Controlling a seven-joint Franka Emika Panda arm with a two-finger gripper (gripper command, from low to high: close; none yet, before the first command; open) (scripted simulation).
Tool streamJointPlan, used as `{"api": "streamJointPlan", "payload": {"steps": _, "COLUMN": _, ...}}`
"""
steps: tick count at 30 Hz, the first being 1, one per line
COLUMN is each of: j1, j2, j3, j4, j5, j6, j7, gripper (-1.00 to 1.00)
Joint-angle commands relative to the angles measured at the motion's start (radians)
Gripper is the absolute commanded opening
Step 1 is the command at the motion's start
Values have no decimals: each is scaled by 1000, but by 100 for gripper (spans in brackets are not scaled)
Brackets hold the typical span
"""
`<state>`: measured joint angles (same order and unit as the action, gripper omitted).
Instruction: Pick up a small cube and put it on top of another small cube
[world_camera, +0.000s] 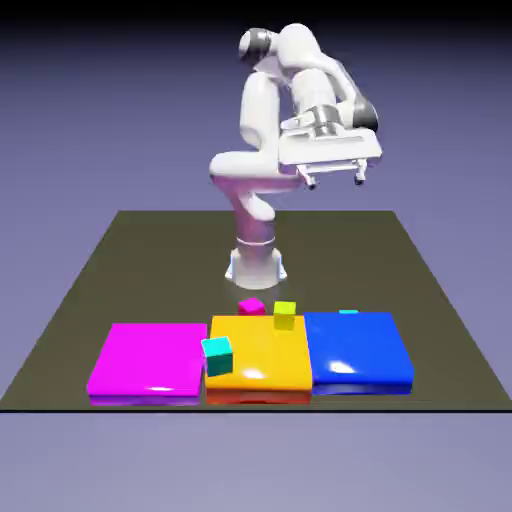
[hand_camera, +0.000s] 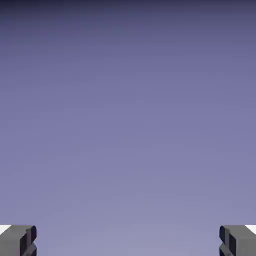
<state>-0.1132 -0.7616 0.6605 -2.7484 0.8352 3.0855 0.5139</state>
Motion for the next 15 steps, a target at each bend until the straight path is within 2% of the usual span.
{"api": "streamJointPlan", "payload": {"steps": 1, "j1": -7, "j2": -10, "j3": 34, "j4": 3, "j5": 44, "j6": 3, "j7": -12, "gripper": 0}}
{"api": "streamJointPlan", "payload": {"steps": 15, "j1": -98, "j2": -150, "j3": 516, "j4": 48, "j5": 652, "j6": 38, "j7": -177, "gripper": 0}}
